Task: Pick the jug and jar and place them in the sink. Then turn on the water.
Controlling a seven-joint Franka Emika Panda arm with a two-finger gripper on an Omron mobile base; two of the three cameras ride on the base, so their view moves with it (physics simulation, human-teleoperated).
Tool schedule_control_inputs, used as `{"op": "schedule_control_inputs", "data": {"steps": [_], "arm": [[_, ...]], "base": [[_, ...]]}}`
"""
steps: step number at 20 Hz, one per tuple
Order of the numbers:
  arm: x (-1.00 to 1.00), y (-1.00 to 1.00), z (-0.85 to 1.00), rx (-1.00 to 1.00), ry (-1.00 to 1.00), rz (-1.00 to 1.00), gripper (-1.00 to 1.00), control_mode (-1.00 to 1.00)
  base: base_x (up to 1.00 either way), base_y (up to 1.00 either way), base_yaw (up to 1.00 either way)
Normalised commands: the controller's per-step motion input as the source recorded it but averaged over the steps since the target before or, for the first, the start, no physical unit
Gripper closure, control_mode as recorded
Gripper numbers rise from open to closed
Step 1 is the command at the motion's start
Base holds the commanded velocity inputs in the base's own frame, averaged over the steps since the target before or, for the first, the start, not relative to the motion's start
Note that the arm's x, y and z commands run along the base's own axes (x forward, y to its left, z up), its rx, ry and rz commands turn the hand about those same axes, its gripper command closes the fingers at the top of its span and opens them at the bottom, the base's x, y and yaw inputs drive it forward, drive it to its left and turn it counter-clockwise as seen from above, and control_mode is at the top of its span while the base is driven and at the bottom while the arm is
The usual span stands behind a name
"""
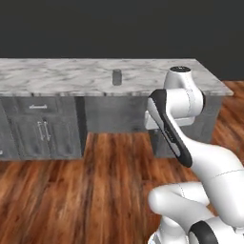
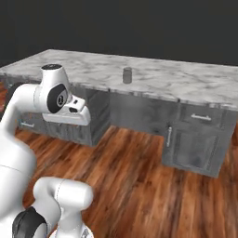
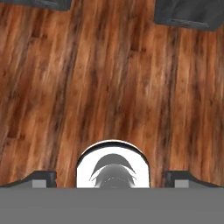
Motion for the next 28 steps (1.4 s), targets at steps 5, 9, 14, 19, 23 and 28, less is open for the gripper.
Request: {"op": "schedule_control_inputs", "data": {"steps": [5,9,14,19,23,28], "arm": [[0.00,0.00,0.00,0.00,0.00,0.00,-1.00,1.00],[0.00,0.00,0.00,0.00,0.00,0.00,-1.00,1.00],[0.00,0.00,0.00,0.00,0.00,0.00,-1.00,1.00],[0.00,0.00,0.00,0.00,0.00,0.00,-1.00,1.00],[0.00,0.00,0.00,0.00,0.00,0.00,-1.00,1.00],[0.00,0.00,0.00,0.00,0.00,0.00,-1.00,1.00]], "base": [[0.46,-0.06,-0.37],[0.88,0.37,-0.14],[0.74,0.52,-0.14],[0.51,0.70,-0.14],[0.53,0.65,-0.13],[0.58,0.58,-0.13]]}}
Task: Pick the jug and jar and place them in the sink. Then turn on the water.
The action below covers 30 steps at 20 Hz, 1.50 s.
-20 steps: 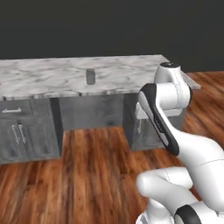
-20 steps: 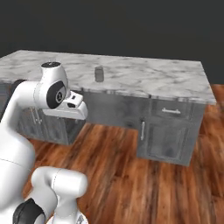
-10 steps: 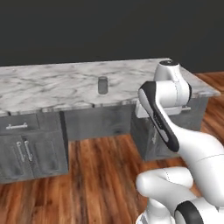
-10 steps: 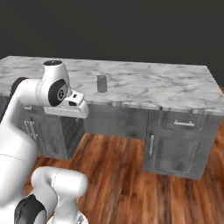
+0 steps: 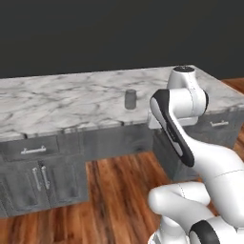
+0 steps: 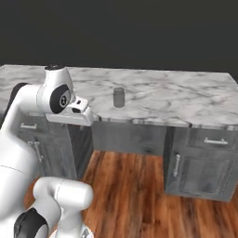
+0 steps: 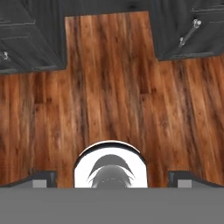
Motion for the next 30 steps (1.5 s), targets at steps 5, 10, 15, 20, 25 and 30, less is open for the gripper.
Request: {"op": "schedule_control_inputs", "data": {"steps": [5,10,15,20,25,30], "arm": [[0.00,0.00,0.00,0.00,0.00,0.00,-1.00,1.00],[0.00,0.00,0.00,0.00,0.00,0.00,-1.00,1.00],[0.00,0.00,0.00,0.00,0.00,0.00,-1.00,1.00],[0.00,0.00,0.00,0.00,0.00,0.00,-1.00,1.00],[0.00,0.00,0.00,0.00,0.00,0.00,-1.00,1.00],[0.00,0.00,0.00,0.00,0.00,0.00,-1.00,1.00]], "base": [[0.82,0.01,-0.02],[0.76,-0.33,0.00],[0.61,-0.56,0.00],[0.53,-0.48,0.00],[0.56,-0.11,0.00],[0.54,-0.05,0.00]]}}
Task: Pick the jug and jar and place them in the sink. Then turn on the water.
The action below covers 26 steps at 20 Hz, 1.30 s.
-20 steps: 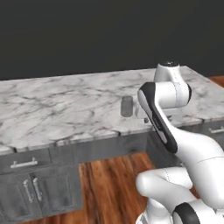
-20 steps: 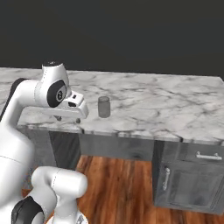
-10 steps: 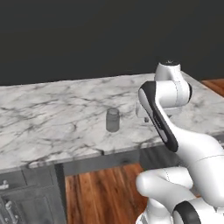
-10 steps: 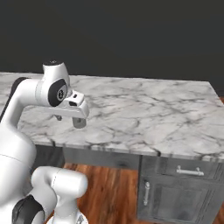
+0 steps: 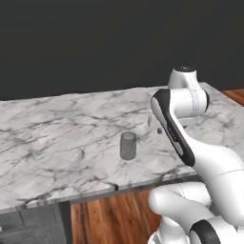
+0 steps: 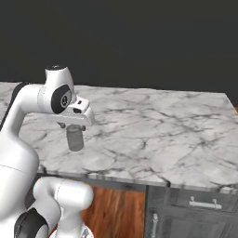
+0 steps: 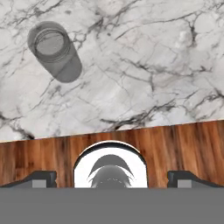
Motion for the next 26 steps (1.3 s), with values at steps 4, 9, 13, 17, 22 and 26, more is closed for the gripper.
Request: {"op": "schedule_control_inputs", "data": {"steps": [4,9,13,17,22,26], "arm": [[0.00,0.00,0.00,0.00,0.00,0.00,-1.00,1.00],[0.11,0.00,-0.07,0.00,0.00,0.00,-1.00,-1.00],[0.58,0.05,-0.35,0.00,0.00,0.00,-1.00,-1.00],[0.66,0.30,-0.37,-0.01,0.00,0.00,-1.00,-1.00],[0.31,0.20,-0.37,0.00,0.00,0.00,-1.00,-1.00],[0.21,0.07,-0.19,0.00,0.00,0.00,-1.00,-1.00]], "base": [[0.48,-0.03,0.00],[0.43,0.00,0.00],[0.00,0.00,0.00],[0.00,0.00,0.00],[0.00,0.00,0.00],[0.00,0.00,0.00]]}}
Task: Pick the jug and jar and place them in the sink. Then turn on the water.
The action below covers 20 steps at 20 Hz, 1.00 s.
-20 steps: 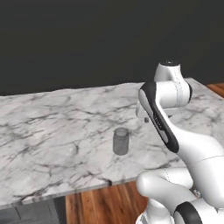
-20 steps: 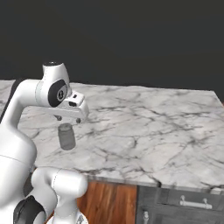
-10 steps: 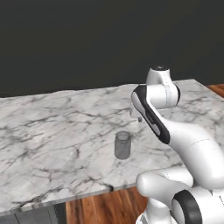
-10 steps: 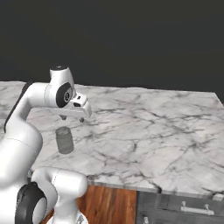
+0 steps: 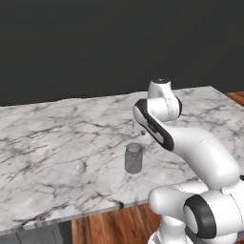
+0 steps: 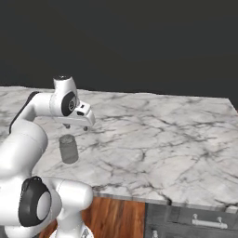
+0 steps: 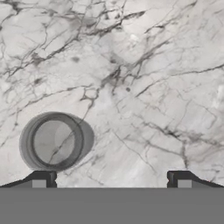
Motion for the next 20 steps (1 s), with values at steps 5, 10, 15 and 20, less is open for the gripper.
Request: {"op": "schedule_control_inputs", "data": {"steps": [5,10,15,20], "arm": [[0.10,0.14,-0.18,0.00,0.00,0.00,-1.00,-1.00],[0.00,0.20,-0.16,0.00,0.00,0.00,-1.00,-1.00],[0.00,0.13,-0.09,0.00,0.00,0.00,-1.00,-1.00],[0.04,0.08,-0.12,0.00,0.00,0.00,-1.00,-1.00]], "base": [[0.00,0.00,0.00],[0.00,0.00,0.00],[0.00,0.00,0.00],[0.00,0.00,0.00]]}}
